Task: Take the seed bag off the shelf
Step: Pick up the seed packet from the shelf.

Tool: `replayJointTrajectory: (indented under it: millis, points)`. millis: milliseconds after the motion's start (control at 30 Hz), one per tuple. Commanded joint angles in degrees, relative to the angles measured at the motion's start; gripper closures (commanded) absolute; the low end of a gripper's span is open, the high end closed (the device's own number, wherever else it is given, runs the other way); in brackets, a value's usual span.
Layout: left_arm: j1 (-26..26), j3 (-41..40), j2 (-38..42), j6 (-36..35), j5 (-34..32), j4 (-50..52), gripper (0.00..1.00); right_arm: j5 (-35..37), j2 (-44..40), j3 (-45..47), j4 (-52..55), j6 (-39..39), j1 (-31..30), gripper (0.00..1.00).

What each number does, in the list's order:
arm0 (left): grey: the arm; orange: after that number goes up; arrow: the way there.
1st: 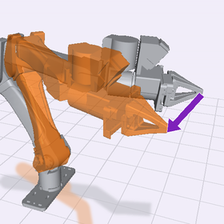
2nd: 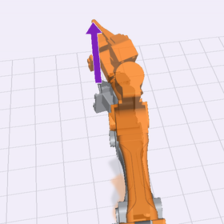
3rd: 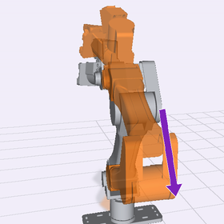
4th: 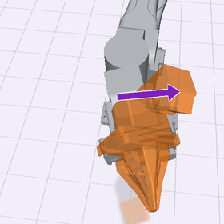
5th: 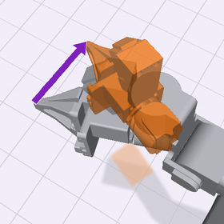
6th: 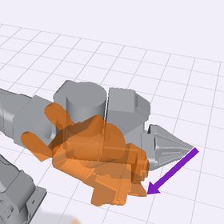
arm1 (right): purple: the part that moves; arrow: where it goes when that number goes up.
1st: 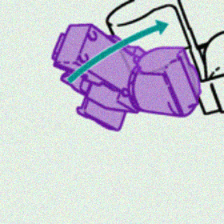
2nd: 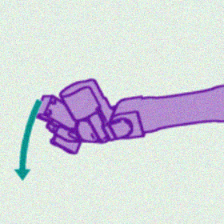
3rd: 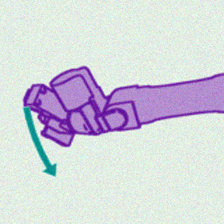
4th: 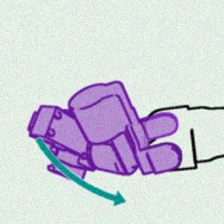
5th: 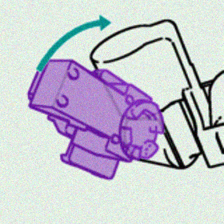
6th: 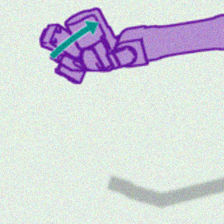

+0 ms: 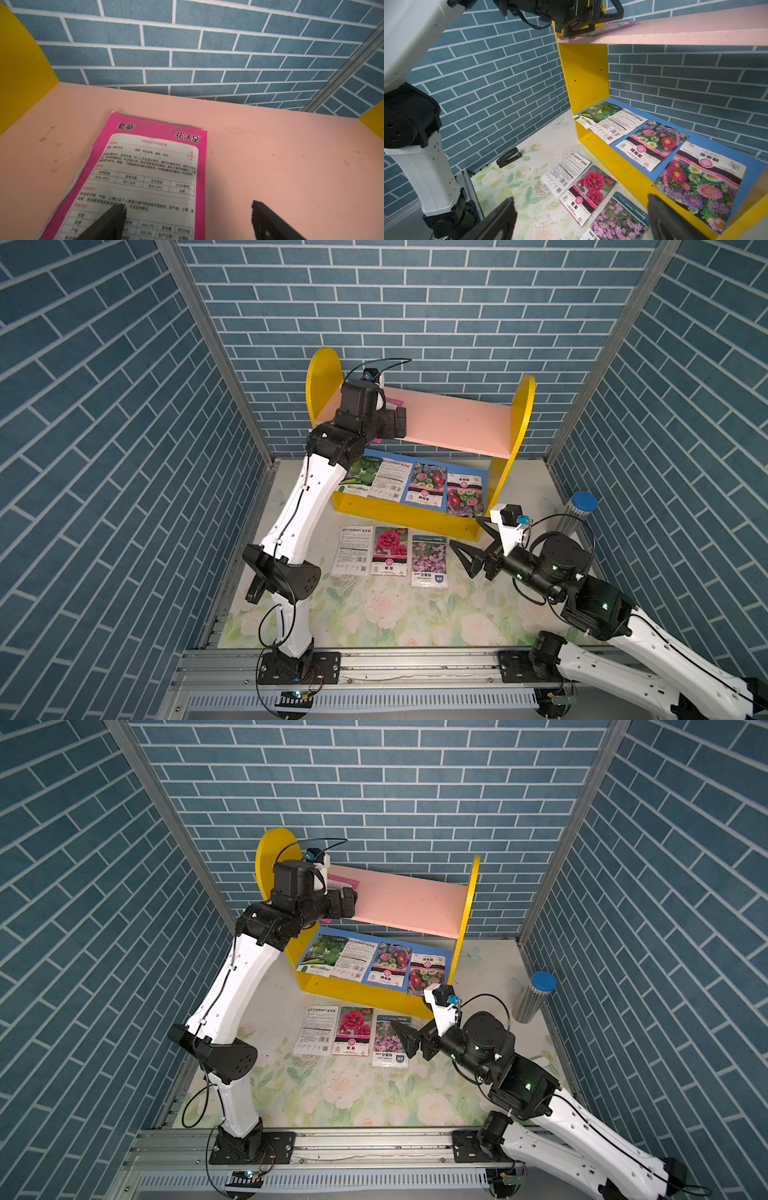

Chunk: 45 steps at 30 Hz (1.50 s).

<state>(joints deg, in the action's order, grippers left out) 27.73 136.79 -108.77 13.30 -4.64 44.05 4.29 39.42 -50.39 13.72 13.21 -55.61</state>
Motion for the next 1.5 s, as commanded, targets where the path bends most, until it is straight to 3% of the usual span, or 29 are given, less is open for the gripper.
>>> replayJointTrajectory:
  millis: [0,167,400,800,1067,1467]
  points:
    - [0.3,-2.7,4.8,0.7,-0.5,-4.7,0.00,0.0,-0.3,0.6,-1.5,0.9,-0.2,0.01]
    - [0.2,-4.8,10.4,0.4,0.0,-14.3,0.00,-0.2,-0.1,0.5,-1.7,1.1,-0.1,0.01]
    - [0.3,-5.7,16.2,3.2,-2.2,-9.7,0.00,-0.5,-0.1,0.1,-3.4,1.1,-0.1,0.01]
    - [0.3,-28.4,31.8,11.8,2.2,-10.3,0.00,-1.8,1.2,-2.5,-3.5,-0.8,-0.1,0.00]
    - [0.3,-38.1,33.9,16.1,3.9,-12.3,0.00,-1.2,1.4,-3.1,-3.1,0.2,-0.2,0.00]
    - [0.2,-37.4,31.1,19.0,7.5,-14.0,0.00,-1.0,0.5,-2.1,-2.6,0.7,-0.1,0.00]
